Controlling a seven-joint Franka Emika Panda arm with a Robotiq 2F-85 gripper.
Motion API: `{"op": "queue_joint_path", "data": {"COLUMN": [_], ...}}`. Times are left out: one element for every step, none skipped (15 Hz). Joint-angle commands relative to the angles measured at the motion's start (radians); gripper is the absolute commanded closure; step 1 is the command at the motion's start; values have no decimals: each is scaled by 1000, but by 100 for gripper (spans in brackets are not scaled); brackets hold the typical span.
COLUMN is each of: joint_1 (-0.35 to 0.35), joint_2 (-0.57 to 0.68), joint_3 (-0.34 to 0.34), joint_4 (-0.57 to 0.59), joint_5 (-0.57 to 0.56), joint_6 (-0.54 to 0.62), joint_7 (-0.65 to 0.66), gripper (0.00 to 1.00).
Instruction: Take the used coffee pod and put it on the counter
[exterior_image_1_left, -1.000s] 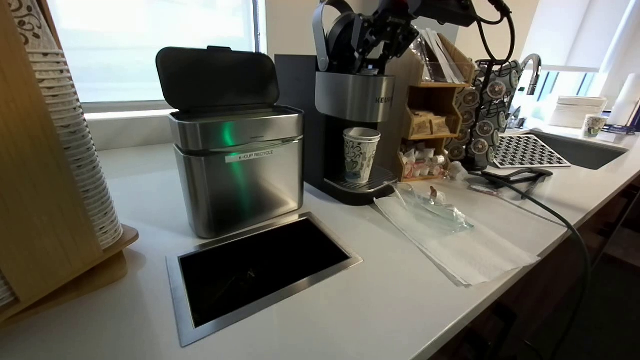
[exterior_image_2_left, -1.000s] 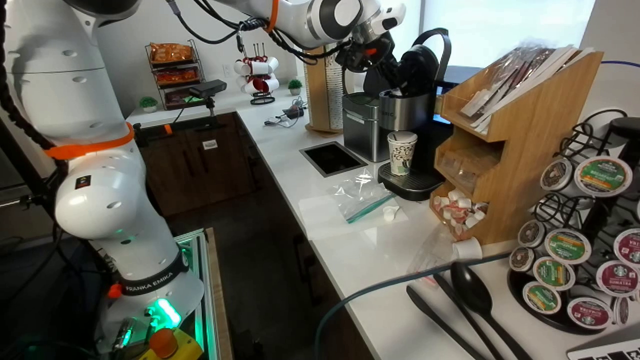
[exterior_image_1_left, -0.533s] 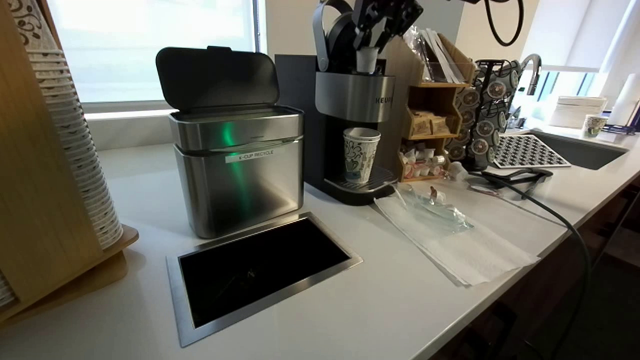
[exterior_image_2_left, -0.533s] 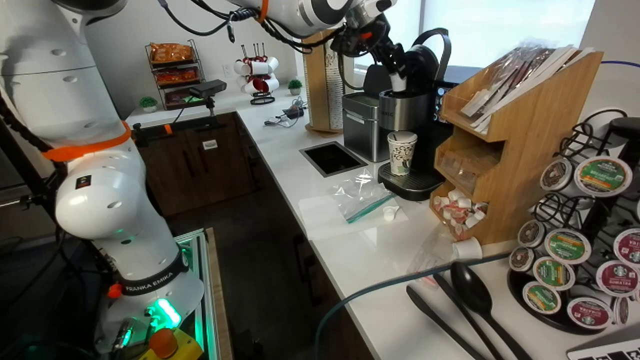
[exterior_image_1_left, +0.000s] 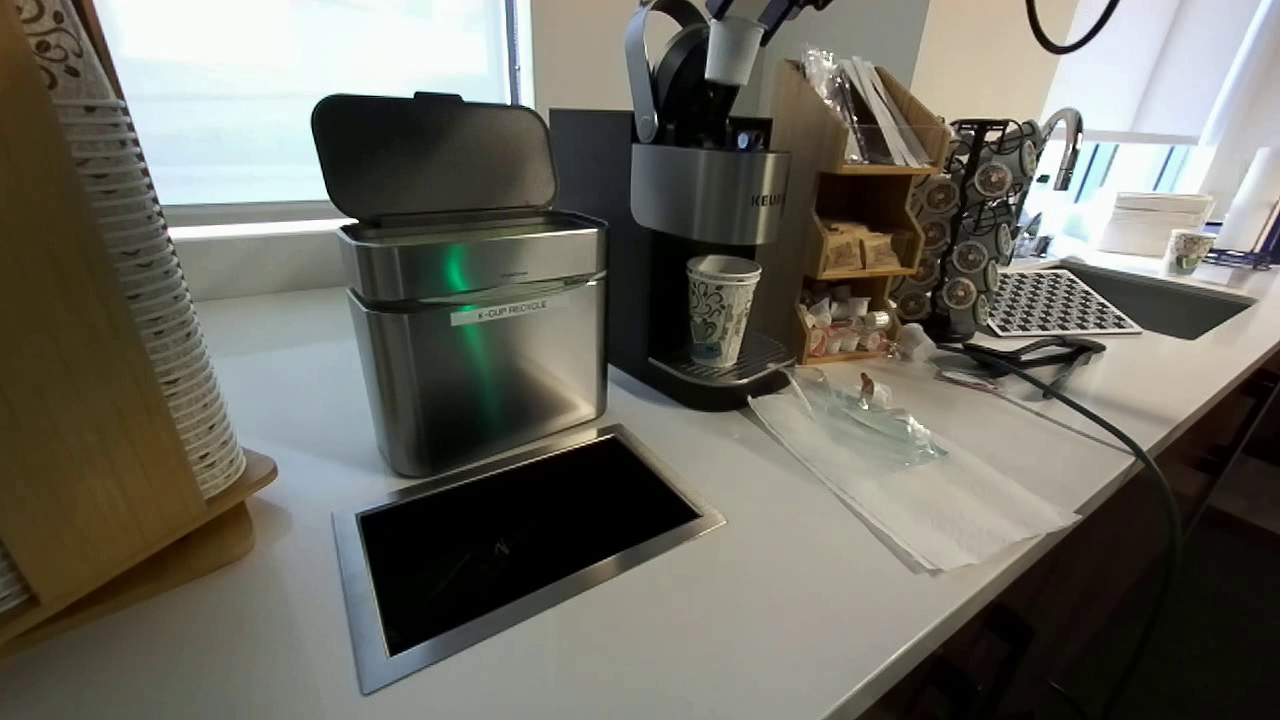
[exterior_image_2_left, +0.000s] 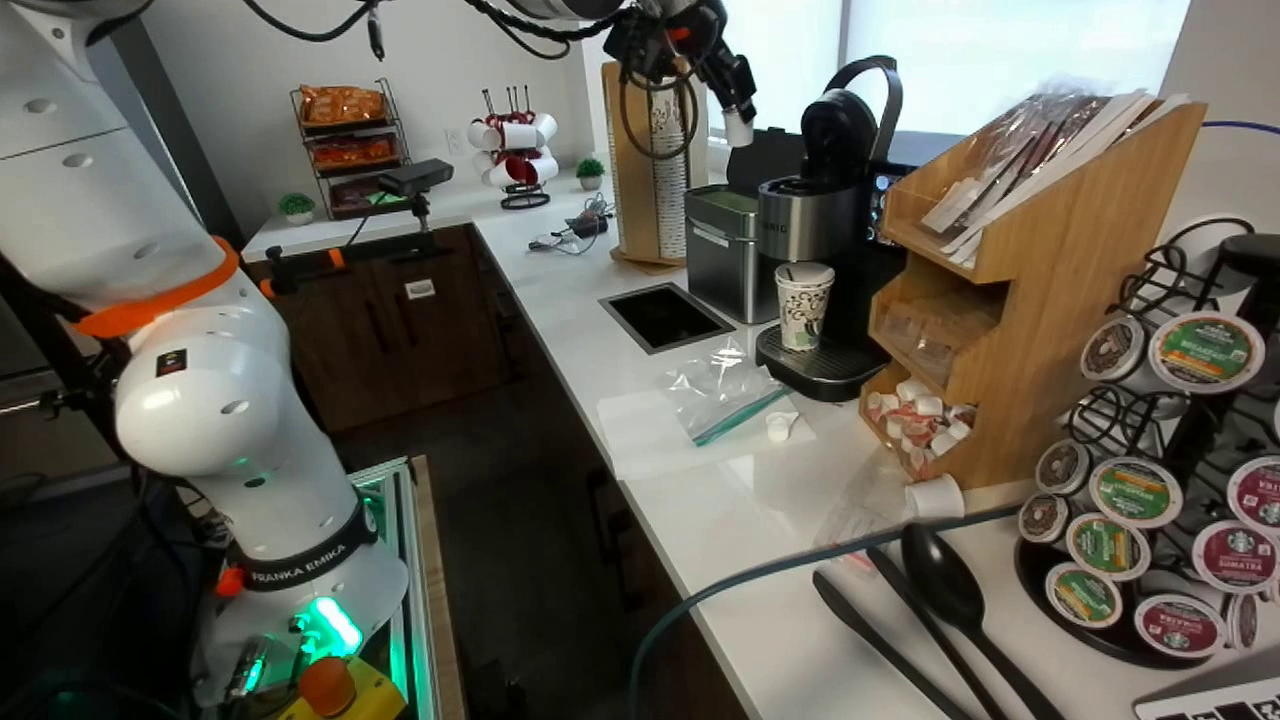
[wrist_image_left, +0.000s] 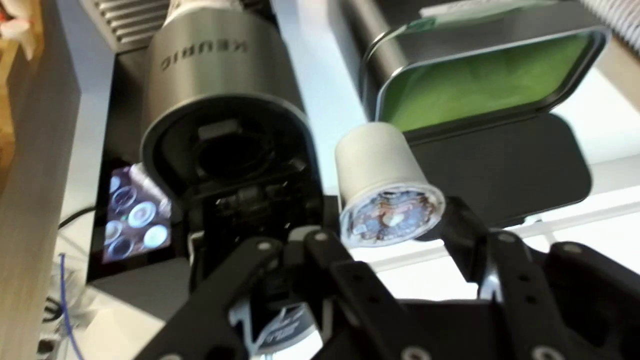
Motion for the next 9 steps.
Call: {"op": "queue_joint_path", "data": {"joint_1": [30, 23, 6, -14, -35, -51, -62, -72, -69], "joint_2": [-129, -151, -179, -200, -220, -231, -235, -225, -212], "joint_3": [13, 25, 42, 56, 68, 74, 76, 79, 79], "joint_4": [-172, -205, -247, -294, -341, -389, -434, -470, -502], "joint_5": [121, 96, 46, 4, -43, -82, -99, -109, -83], "joint_6": [-111, -154, -185, -189, -164, -112, -50, 28, 94], "joint_7": [-33, 1, 49, 92, 127, 146, 166, 183, 202], "gripper": [72, 72, 72, 72, 72, 72, 72, 72, 72]}}
